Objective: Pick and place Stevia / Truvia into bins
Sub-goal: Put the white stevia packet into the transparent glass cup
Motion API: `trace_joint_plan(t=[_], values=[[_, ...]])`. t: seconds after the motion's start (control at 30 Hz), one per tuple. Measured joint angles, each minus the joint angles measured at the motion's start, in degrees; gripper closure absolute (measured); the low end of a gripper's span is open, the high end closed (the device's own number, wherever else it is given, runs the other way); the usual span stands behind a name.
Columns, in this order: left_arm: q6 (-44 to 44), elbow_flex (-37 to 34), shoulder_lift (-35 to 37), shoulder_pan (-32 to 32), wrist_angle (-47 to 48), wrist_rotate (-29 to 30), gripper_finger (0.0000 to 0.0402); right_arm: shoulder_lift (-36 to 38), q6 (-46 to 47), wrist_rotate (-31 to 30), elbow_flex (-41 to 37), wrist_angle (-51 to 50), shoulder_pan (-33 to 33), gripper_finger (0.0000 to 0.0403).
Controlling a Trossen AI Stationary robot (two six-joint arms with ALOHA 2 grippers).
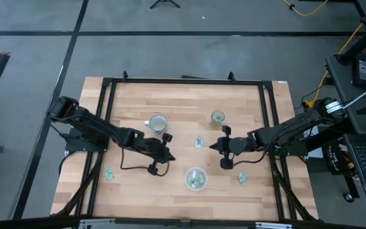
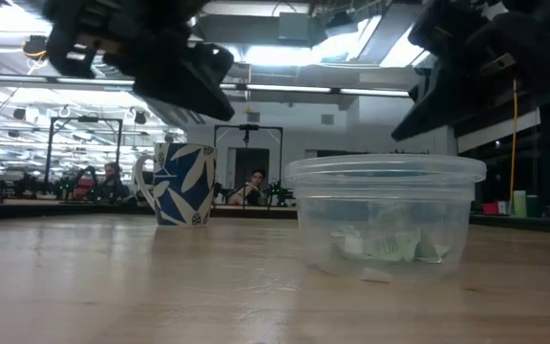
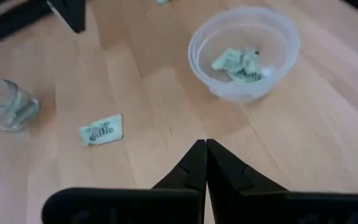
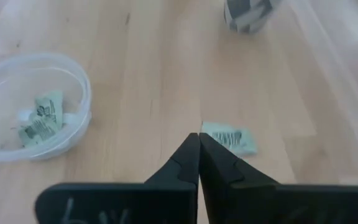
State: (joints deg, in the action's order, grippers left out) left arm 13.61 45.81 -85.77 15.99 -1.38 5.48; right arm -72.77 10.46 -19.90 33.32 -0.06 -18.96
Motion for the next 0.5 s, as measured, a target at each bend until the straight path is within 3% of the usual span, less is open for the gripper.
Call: trace_joint_plan(t=[0.27, 0.4, 0.5], values=[[2.45, -12.36, 3.56, -0.87, -22.10, -0.44, 0.0400, 0.00, 12.97, 0.06, 0.17, -8.28, -2.62, 0.0399], [0.73, -14.93, 3.56, -1.78, -24.46, -0.53, 0.0400, 0.00, 17.53, 0.03, 2.08, -9.61, -5.64, 0.0399], [-0.74, -15.66, 3.54, -2.53, -24.05, -0.46, 0.0398, -0.03, 22.57, 0.02, 5.72, -16.79, -8.54, 0.0400]])
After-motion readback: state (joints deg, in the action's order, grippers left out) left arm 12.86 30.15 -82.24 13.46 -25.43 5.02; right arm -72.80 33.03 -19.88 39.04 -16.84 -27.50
